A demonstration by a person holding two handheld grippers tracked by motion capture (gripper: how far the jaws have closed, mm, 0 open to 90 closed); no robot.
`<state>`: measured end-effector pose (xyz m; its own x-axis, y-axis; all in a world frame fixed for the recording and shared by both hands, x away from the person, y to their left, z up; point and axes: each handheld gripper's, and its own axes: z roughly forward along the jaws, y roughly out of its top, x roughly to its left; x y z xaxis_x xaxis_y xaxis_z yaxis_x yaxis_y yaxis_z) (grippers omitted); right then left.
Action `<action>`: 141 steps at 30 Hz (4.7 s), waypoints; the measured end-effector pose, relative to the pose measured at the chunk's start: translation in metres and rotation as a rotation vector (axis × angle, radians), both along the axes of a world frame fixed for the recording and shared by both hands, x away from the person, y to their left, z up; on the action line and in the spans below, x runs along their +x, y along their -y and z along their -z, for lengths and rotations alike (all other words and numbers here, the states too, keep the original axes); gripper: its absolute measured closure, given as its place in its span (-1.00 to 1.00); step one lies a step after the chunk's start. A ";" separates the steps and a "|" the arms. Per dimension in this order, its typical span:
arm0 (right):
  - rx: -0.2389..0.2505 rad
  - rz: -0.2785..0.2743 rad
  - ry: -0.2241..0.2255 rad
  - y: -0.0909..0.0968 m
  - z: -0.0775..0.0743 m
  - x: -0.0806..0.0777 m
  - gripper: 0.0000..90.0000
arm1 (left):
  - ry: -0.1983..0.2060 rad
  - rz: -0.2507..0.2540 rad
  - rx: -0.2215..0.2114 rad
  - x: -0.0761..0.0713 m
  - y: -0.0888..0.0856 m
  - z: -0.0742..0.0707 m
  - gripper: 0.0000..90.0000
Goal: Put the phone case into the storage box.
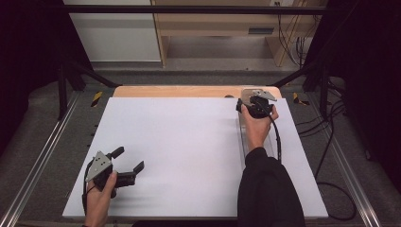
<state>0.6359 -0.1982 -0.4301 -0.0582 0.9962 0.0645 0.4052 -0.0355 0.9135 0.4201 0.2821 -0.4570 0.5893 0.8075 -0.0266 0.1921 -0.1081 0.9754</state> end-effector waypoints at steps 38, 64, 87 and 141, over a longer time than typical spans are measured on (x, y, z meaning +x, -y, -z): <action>0.013 -0.003 -0.002 0.001 0.001 0.002 -0.89 | -0.001 0.005 0.003 0.000 0.001 0.000 -0.94; -0.029 0.016 0.035 0.003 -0.008 -0.003 -0.88 | -0.002 0.005 0.002 0.000 0.001 0.000 -0.94; -0.046 0.012 0.049 0.003 -0.021 -0.011 -0.85 | -0.004 0.004 0.000 0.000 0.001 0.000 -0.94; 0.119 -0.245 0.067 0.040 -0.058 -0.125 -0.84 | 0.078 -0.022 0.004 -0.018 -0.018 -0.007 -0.96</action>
<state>0.5112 -0.2383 -0.3722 -0.3049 0.9375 0.1680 0.3542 -0.0522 0.9337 0.4024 0.3003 -0.4504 0.5719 0.8200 0.0219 0.1178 -0.1085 0.9871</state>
